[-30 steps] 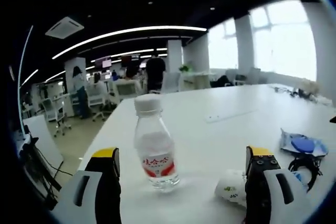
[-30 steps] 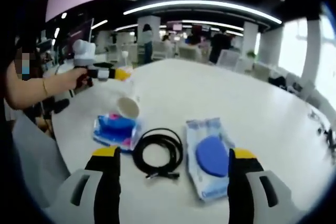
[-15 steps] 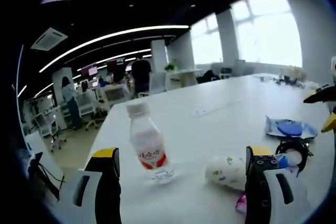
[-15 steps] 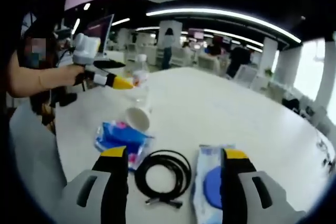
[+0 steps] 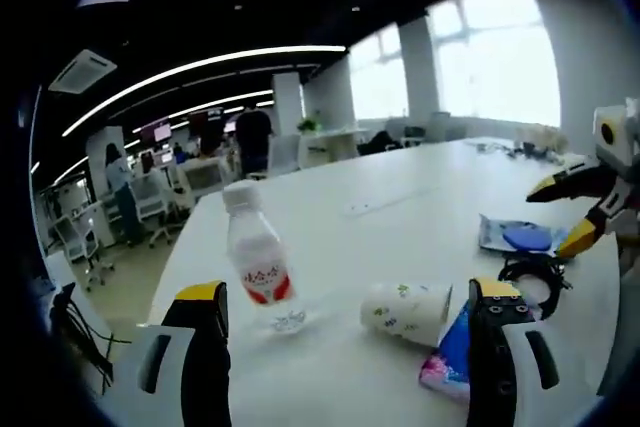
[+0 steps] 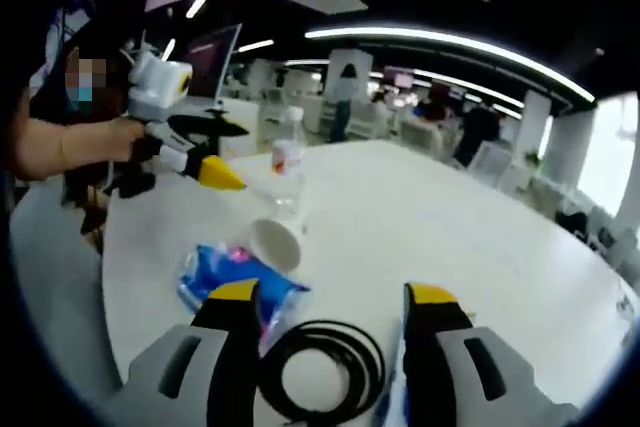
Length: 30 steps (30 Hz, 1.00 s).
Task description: Arrange the tabletop items into an orderly group along one side of the table until the central work area is clear of visible clutter.
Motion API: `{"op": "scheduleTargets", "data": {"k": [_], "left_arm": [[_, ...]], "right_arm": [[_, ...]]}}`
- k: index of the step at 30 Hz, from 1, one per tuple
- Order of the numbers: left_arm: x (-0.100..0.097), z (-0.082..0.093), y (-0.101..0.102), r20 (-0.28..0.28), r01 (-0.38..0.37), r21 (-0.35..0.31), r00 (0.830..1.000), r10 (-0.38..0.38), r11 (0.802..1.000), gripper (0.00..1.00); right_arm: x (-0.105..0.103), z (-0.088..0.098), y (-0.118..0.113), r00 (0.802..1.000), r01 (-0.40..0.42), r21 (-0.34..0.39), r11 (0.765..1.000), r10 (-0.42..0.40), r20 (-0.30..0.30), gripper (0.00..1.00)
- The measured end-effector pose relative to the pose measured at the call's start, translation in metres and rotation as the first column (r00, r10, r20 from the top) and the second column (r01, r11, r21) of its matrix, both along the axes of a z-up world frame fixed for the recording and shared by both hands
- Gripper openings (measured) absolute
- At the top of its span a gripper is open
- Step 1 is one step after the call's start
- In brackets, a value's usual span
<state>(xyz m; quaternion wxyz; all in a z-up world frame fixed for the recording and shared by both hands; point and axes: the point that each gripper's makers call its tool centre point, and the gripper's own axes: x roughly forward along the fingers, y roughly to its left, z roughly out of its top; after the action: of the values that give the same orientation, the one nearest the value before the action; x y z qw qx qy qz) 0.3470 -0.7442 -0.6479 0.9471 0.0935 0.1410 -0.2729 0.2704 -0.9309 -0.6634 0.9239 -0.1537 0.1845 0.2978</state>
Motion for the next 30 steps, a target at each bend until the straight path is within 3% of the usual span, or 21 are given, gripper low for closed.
{"op": "scheduleTargets", "data": {"k": [4,7,15,25,30], "left_arm": [[-0.001,-0.003,0.002,0.0,0.005,-0.008,1.0,-0.005,1.0,0.97],[-0.004,-0.005,0.003,0.0,0.014,0.014,1.0,-0.014,1.0,0.98],[-0.015,-0.009,-0.002,-0.003,0.025,0.033,1.0,-0.025,0.999,0.97],[-0.024,-0.016,-0.011,0.009,0.068,0.125,0.998,-0.07,0.99,0.95],[-0.029,-0.017,-0.021,-0.019,0.089,0.071,0.996,-0.088,0.993,0.95]], "right_arm": [[0.005,0.0,0.016,0.999,-0.048,0.038,0.998,0.048,0.014,0.49],[0.011,-0.001,0.027,0.994,-0.096,-0.002,0.995,0.096,0.054,0.45],[0.025,-0.015,0.043,0.99,-0.133,-0.018,0.991,0.134,0.055,0.37],[0.035,-0.032,0.056,0.988,-0.144,-0.037,0.989,0.145,0.052,0.33],[0.043,-0.043,0.063,0.988,-0.148,-0.043,0.988,0.15,0.043,0.3]]}}
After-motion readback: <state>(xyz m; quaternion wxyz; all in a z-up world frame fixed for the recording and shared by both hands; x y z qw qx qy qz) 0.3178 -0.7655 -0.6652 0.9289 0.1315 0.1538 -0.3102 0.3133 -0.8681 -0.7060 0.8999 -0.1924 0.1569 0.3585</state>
